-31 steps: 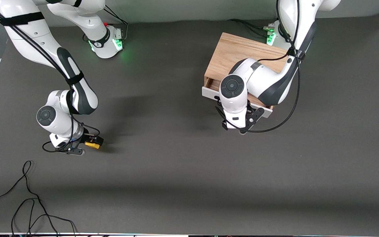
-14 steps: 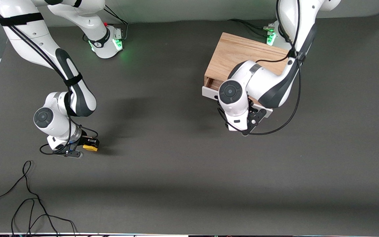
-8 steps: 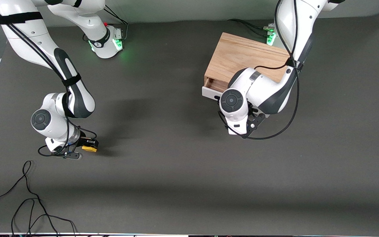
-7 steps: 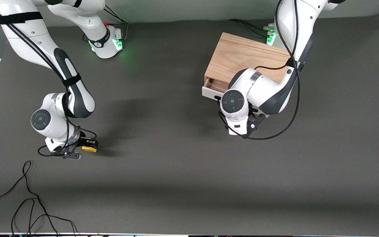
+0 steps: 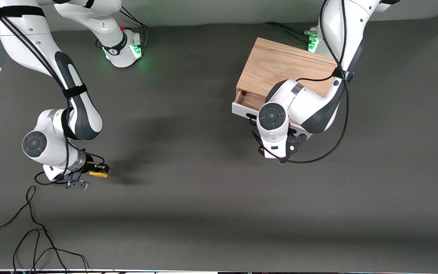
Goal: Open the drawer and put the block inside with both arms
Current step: 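Lift the cube with the right gripper while the left gripper pulls the drawer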
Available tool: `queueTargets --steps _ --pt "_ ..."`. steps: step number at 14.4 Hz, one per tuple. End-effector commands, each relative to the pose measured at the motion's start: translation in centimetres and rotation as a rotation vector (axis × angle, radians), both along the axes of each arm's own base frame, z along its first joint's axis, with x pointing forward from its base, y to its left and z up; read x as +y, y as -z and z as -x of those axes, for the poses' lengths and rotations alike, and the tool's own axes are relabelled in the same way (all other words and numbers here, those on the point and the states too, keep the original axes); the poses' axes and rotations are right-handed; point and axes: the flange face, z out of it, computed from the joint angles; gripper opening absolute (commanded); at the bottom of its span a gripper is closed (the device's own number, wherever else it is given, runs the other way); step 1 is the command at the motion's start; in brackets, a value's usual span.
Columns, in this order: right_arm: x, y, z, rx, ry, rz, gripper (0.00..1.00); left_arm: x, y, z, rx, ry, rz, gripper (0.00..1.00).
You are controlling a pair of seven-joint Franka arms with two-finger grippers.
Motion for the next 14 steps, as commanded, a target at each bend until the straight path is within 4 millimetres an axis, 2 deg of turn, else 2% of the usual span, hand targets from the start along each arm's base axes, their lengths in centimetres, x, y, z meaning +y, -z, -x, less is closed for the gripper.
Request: queueTargets --steps 1,4,7,8,9,10,12,14 --pt "0.5 -4.1 -1.7 -0.005 -0.028 -0.016 0.00 -0.9 -2.8 -2.1 -0.096 0.027 0.041 0.98" --pt "1.6 -7.9 -3.6 -0.008 -0.039 -0.020 0.00 -1.4 -3.6 -2.4 -0.125 0.032 0.059 0.98" --pt "3.6 -10.7 -4.4 -0.009 -0.057 -0.022 0.00 -1.2 -4.1 -2.8 -0.138 0.027 0.067 0.98" --pt "4.3 -11.5 -4.6 -0.009 -0.067 -0.024 0.00 -1.0 -5.1 -3.2 -0.142 0.021 0.066 0.98" --pt "5.1 -12.8 -4.8 -0.007 -0.077 -0.027 0.00 -1.0 -7.5 -3.6 -0.165 0.025 0.076 0.99" --pt "6.9 -14.1 -4.8 0.004 -0.091 -0.032 0.00 -0.5 -10.4 -3.4 -0.154 0.036 0.058 0.99" --pt "11.7 -16.4 -4.4 0.019 -0.021 -0.052 0.00 0.4 -16.4 -2.9 -0.123 0.044 0.036 0.99" --pt "16.6 -17.6 -3.4 0.024 0.022 -0.087 0.00 2.8 -21.7 -2.8 -0.099 0.104 0.023 0.99"
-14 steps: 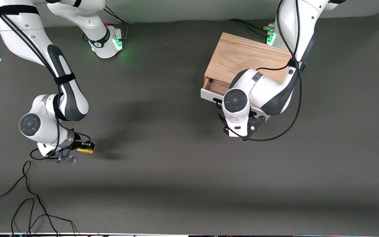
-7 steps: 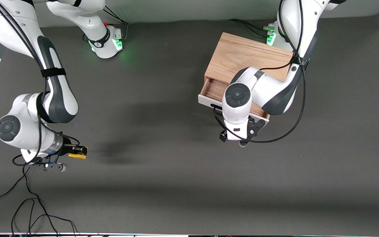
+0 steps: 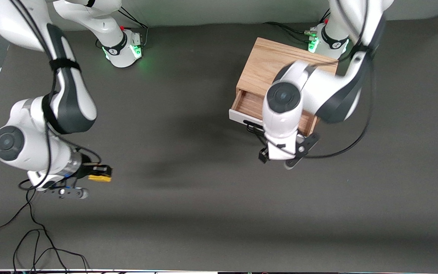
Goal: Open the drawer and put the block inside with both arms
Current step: 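Lift the cube with the right gripper while the left gripper pulls the drawer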
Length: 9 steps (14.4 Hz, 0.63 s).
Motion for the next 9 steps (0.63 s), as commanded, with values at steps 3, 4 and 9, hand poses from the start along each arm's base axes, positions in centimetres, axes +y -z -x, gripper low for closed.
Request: queueTargets --steps 3,4,9 --pt "13.7 -4.0 3.6 0.032 0.082 -0.083 0.00 9.1 -13.2 1.3 0.076 0.217 0.002 1.00" --pt "17.4 -4.5 5.1 0.043 0.120 -0.094 0.00 11.9 -15.2 1.5 0.088 0.277 0.012 1.00" --pt "32.4 -6.9 11.9 0.045 0.180 -0.168 0.00 24.5 -17.7 -0.6 0.126 0.661 0.050 1.00"
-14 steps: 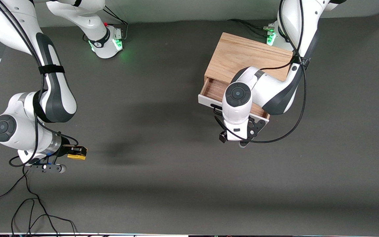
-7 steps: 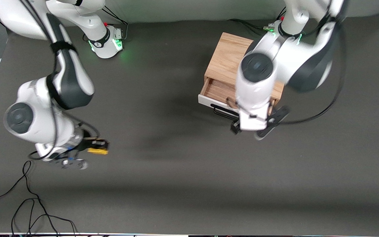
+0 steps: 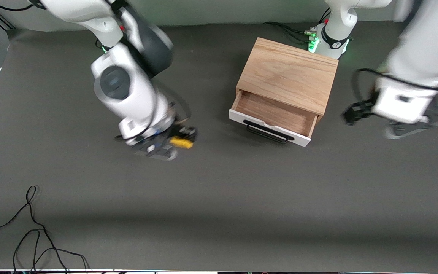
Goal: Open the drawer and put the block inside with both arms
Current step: 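Lift the cube with the right gripper while the left gripper pulls the drawer, then carry the cube over the open drawer while the left gripper withdraws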
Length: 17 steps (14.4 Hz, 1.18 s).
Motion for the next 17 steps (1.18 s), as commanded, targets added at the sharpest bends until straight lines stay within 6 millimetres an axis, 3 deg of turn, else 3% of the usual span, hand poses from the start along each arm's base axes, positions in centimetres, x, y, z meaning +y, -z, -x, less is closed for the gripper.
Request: queueTargets --steps 1,3,5,8,9,12,15,17 --pt "8.0 -0.3 3.3 0.022 0.028 -0.040 0.00 4.2 0.4 -1.0 0.028 0.183 0.029 1.00" --pt "13.3 0.6 6.8 0.020 0.040 -0.062 0.00 6.3 0.2 -1.5 0.015 0.274 0.035 1.00" --pt "16.7 3.0 9.1 0.021 0.034 -0.066 0.00 7.2 0.1 -1.8 0.004 0.327 0.064 1.00" --pt "19.6 7.4 11.3 0.015 0.013 -0.016 0.00 7.7 0.1 -1.3 0.026 0.306 0.066 1.00" --pt "20.3 8.8 11.9 0.017 0.016 -0.003 0.00 8.7 0.1 -1.1 0.025 0.288 0.077 1.00" --pt "21.6 11.5 13.1 0.035 0.022 0.019 0.00 8.8 1.1 1.3 0.010 0.285 0.076 1.00" --pt "21.8 13.0 13.5 0.048 0.024 0.039 0.00 8.5 2.8 4.6 -0.024 0.292 0.053 1.00" --pt "22.1 13.7 14.0 0.040 0.014 0.054 0.00 9.3 3.5 6.0 -0.038 0.285 0.047 1.00"
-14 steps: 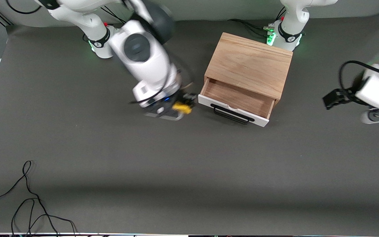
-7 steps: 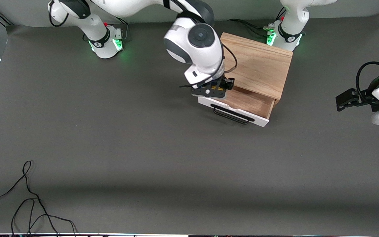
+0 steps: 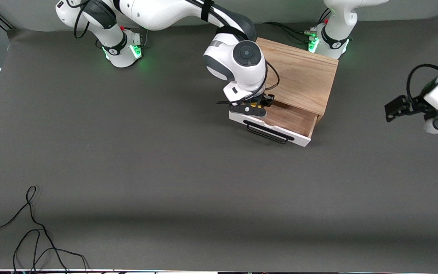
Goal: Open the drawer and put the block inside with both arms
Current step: 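Carry the cube over the open drawer while the left gripper withdraws, then lower the cube into the drawer and open the right gripper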
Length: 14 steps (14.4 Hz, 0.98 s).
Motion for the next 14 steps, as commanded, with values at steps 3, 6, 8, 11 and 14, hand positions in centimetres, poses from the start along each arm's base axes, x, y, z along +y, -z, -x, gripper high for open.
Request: queueTargets --steps 3,6,8,11,14 --pt "0.6 2.4 -0.1 -0.028 0.012 0.052 0.00 2.9 0.2 2.7 -0.033 -0.040 0.073 1.00" --pt "0.5 3.3 -0.2 -0.026 0.012 0.065 0.06 2.4 -0.9 1.7 -0.035 -0.030 0.075 1.00" --pt "0.6 3.2 -0.1 -0.029 0.020 0.066 0.97 2.4 -0.8 1.5 -0.031 -0.032 0.076 1.00" --pt "0.9 2.3 -0.1 -0.075 0.002 0.072 1.00 2.3 -0.4 2.0 0.011 -0.040 0.067 1.00" --pt "0.5 -0.7 -0.8 -0.097 0.009 0.047 1.00 2.3 -0.3 2.1 0.018 -0.030 0.060 1.00"
